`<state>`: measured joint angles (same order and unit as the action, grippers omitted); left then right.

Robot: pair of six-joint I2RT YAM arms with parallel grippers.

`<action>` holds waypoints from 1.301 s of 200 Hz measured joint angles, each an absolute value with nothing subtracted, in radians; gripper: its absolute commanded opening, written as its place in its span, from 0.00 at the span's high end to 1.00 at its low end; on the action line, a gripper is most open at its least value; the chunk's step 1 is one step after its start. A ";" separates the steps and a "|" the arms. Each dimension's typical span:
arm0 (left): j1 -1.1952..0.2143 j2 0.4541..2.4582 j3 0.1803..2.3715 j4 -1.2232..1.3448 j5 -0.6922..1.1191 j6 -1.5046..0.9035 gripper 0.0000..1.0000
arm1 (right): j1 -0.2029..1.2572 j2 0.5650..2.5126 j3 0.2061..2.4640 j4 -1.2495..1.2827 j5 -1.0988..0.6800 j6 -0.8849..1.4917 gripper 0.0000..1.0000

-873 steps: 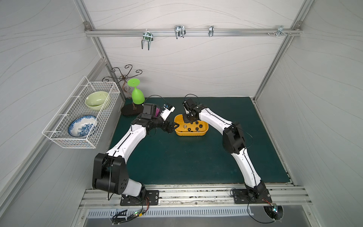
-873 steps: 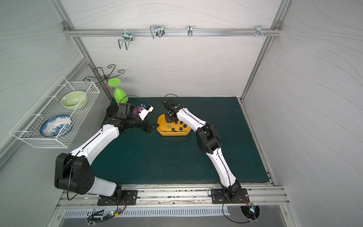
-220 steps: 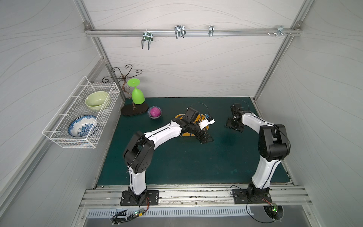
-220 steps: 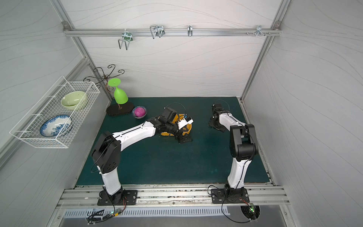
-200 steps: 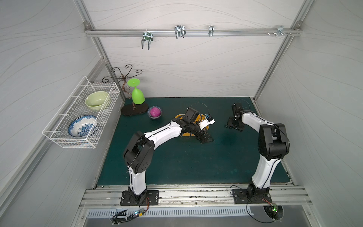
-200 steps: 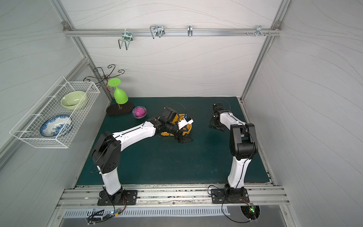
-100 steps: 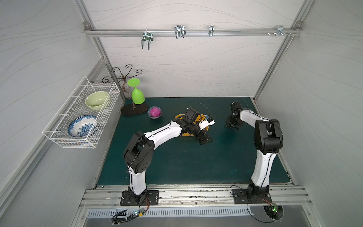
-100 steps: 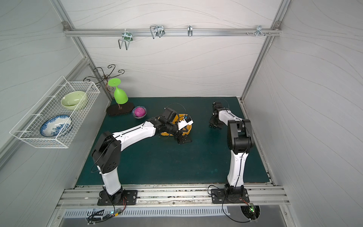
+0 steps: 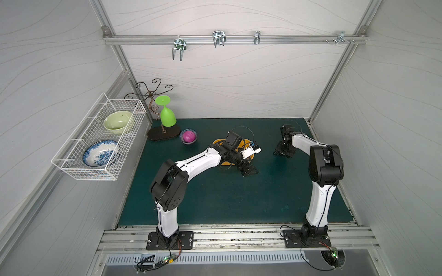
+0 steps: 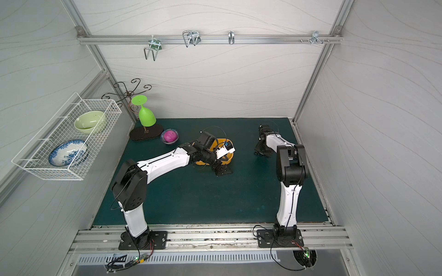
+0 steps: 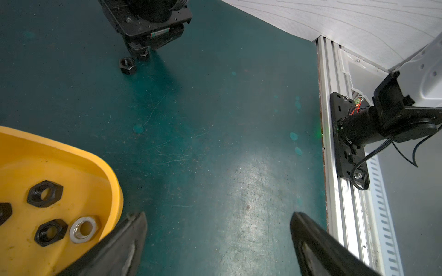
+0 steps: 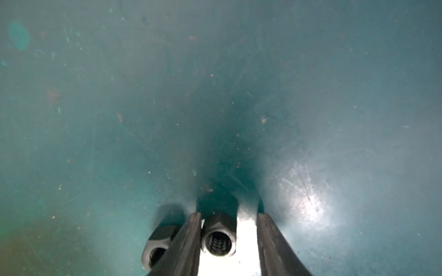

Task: Put the nuts on the desktop into the storage box
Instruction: Pick up the nut from the center of the board.

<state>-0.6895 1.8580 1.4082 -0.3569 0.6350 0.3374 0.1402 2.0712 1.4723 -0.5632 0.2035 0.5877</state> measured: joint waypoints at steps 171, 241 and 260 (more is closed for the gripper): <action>-0.678 1.830 1.452 -0.441 0.620 0.385 0.02 | 0.170 2.017 1.450 -0.612 0.220 0.518 0.83; -0.540 1.690 1.464 -0.456 0.679 0.358 0.02 | 0.275 1.879 1.482 -0.690 0.254 0.452 0.82; -0.505 1.666 1.464 -0.456 0.686 0.355 0.02 | 0.323 1.850 1.488 -0.706 0.282 0.431 0.83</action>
